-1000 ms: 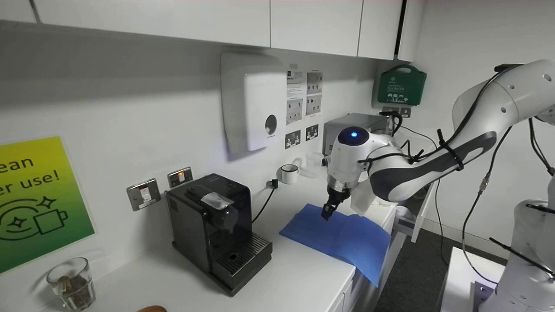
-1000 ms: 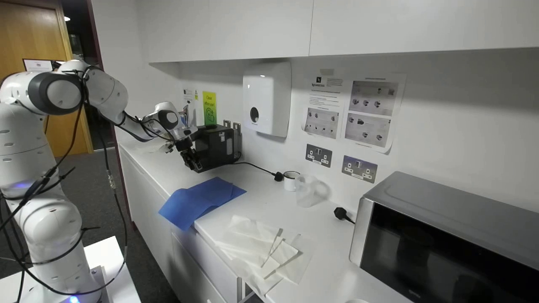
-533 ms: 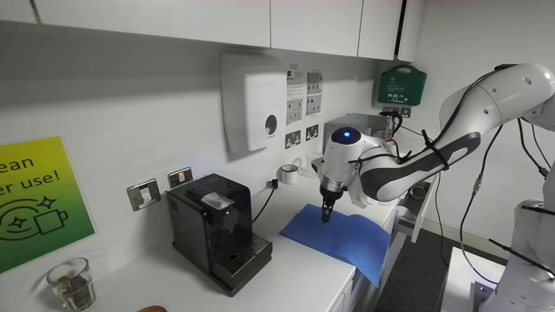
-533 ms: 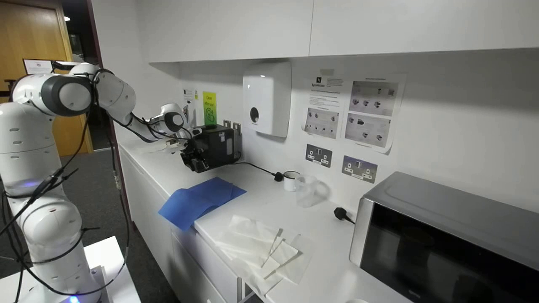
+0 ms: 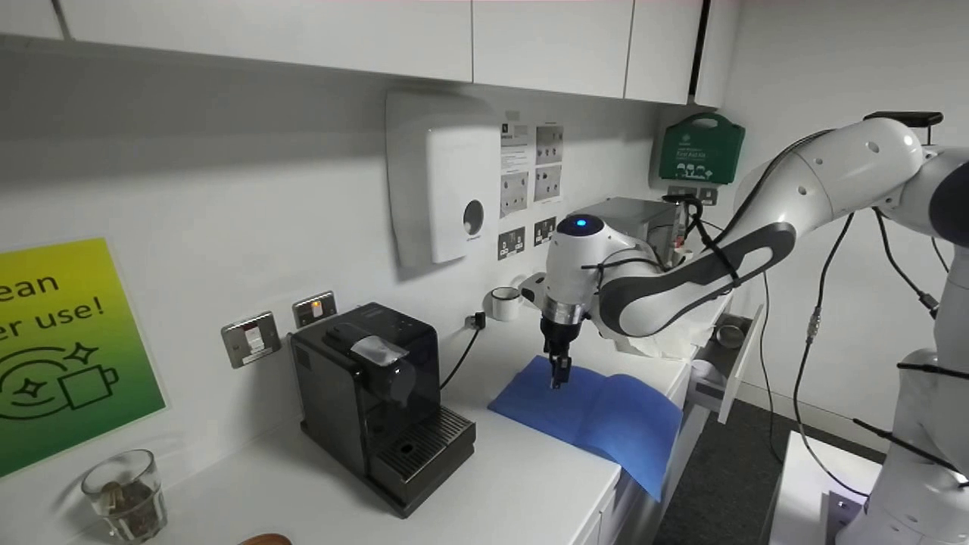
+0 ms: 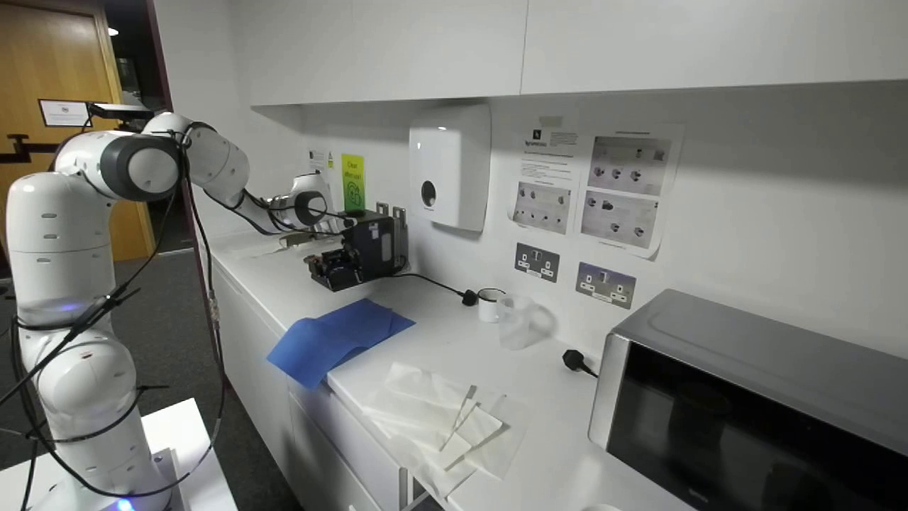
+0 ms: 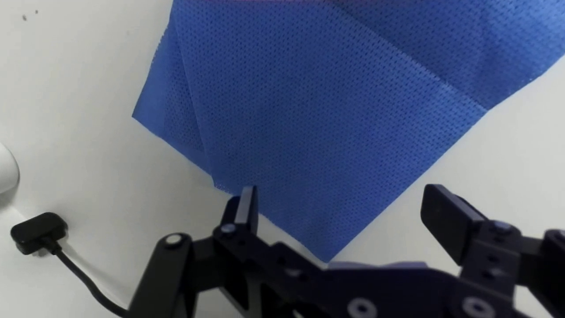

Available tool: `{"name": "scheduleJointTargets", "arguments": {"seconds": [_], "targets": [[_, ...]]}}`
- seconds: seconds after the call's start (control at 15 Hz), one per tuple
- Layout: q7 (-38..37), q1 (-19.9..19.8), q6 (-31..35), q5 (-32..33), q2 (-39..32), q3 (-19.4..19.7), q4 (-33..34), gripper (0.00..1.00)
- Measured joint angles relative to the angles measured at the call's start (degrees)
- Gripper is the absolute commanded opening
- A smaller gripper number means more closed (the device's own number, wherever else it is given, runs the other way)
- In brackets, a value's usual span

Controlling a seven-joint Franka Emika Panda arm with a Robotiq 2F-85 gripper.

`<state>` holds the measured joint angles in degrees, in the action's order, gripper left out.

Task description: Unfold the blue towel once

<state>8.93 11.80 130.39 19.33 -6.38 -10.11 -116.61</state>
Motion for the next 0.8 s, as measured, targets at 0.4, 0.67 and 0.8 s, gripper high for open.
{"name": "scheduleJointTargets", "arguments": {"seconds": [0.4, 0.67, 0.8], "targets": [[0.8, -1.5, -0.1, -5.8, -3.3, 1.1, 3.8, 1.0], [-0.6, -1.8, -0.1, -8.0, -5.0, 2.1, 4.8, 1.0], [-2.2, -2.0, -0.1, -8.5, -6.0, 2.5, 5.1, 1.0]]}}
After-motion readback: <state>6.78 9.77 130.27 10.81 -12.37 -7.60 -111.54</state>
